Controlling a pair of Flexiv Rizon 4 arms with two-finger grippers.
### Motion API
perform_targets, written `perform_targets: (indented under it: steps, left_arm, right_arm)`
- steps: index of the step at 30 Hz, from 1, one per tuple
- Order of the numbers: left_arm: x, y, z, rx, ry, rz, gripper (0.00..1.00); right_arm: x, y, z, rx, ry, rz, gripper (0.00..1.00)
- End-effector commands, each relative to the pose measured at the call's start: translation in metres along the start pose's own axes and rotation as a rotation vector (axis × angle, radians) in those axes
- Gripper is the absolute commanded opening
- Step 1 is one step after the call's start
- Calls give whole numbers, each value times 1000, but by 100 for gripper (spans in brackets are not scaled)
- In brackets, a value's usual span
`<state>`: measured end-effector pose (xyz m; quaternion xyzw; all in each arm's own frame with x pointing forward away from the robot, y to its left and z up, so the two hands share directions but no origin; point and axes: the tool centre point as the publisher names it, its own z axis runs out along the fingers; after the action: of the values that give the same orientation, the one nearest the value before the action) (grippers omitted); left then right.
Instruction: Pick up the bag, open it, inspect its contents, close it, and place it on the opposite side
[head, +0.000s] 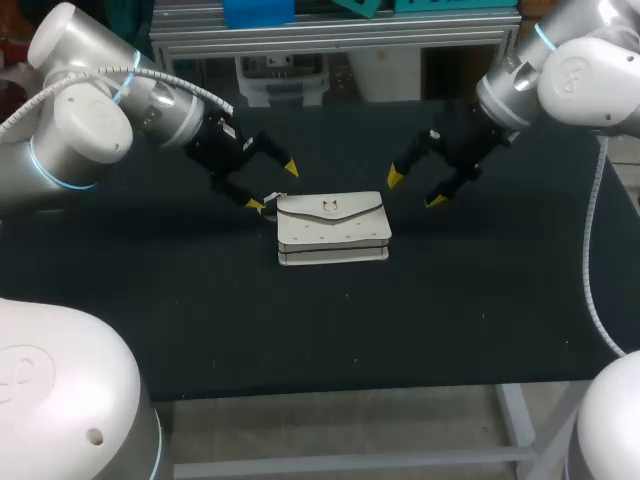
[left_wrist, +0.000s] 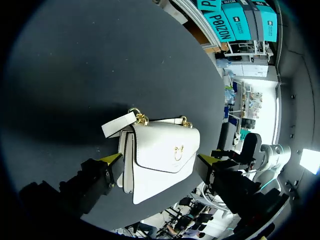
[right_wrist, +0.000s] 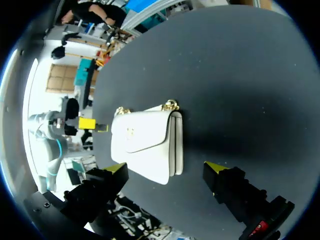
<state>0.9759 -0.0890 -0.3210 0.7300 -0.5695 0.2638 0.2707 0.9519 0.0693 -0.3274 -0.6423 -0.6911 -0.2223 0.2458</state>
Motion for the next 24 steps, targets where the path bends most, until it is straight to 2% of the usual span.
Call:
perform_targets:
  steps: [1, 6, 12, 13, 14, 16, 19, 20, 23, 24]
  left_arm:
    - [-14, 11, 0, 32, 65, -11, 100]
    - [-20, 14, 4, -7, 114, -27, 100]
    - [-20, 19, 21, -94, 168, 34, 100]
    - [-20, 20, 23, -100, 177, 39, 97]
    - [-20, 20, 25, -108, 182, 51, 90]
    - [-19, 19, 28, -116, 200, 64, 87]
    - [-16, 20, 32, -132, 215, 92, 76]
    - [-15, 19, 33, -134, 213, 98, 73]
    - [-13, 19, 35, -135, 209, 117, 75]
    - [-13, 18, 36, -137, 211, 119, 76]
  right_arm:
    - [-5, 15, 12, 68, 132, 88, 100]
    - [-1, 21, 19, 67, 161, 138, 100]
    - [4, 25, 36, 82, 210, 160, 100]
    - [6, 25, 38, 86, 218, 158, 100]
    - [7, 25, 41, 87, 220, 158, 100]
    - [9, 25, 46, 87, 226, 162, 100]
    - [9, 26, 50, 75, 245, 173, 100]
    - [9, 26, 50, 70, 249, 176, 96]
    - [10, 28, 53, 56, 254, 184, 91]
    - [11, 29, 54, 51, 258, 186, 82]
